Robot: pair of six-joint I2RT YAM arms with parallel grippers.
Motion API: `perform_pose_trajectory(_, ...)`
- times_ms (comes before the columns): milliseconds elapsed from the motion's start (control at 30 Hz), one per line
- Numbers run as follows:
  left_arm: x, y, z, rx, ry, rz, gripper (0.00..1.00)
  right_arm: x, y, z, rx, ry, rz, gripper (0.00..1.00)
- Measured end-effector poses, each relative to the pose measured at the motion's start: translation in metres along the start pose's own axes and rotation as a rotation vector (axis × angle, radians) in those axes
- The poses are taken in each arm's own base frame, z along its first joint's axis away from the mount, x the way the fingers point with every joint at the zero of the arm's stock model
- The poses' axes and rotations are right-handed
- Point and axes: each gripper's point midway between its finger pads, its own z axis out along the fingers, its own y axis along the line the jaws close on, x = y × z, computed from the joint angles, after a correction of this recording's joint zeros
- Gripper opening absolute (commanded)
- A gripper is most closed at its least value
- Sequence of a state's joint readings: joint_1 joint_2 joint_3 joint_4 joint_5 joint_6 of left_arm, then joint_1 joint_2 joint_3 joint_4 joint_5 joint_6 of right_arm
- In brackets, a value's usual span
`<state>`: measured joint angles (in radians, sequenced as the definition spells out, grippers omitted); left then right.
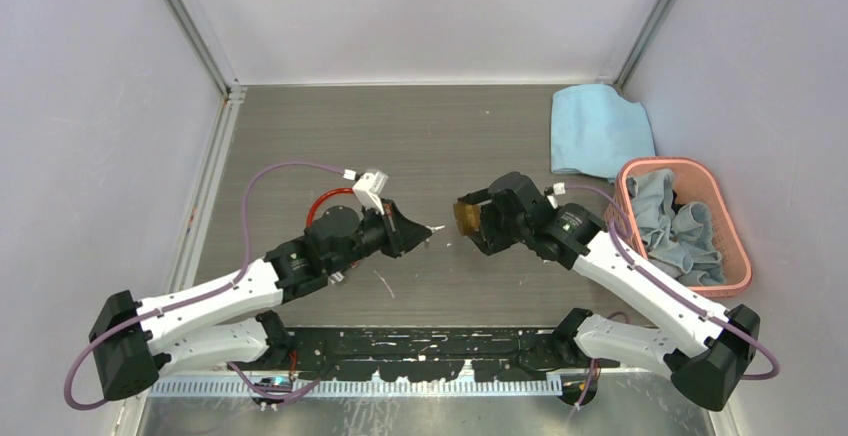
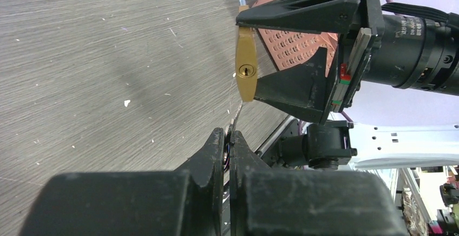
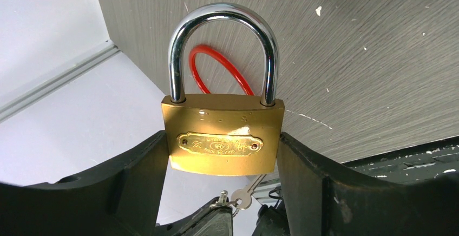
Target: Unlock with the key
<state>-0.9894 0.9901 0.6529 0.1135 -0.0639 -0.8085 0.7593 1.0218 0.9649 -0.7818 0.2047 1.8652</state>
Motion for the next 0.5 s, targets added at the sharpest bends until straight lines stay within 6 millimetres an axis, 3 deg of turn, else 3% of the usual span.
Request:
perform_pose_trajectory(267,-0.006,-0.013,0.005,0.017,-0.028,-0.020,0.00,0.001,-0.001,0.000,-0.002,-0.017,0.006,0.01)
perform_pose_trajectory(500,-0.003,-0.010,0.016,-0.004,-0.026,-0.051,0.00,0.003,0.000,-0.001,-0.010,-0.022,0.013,0.01)
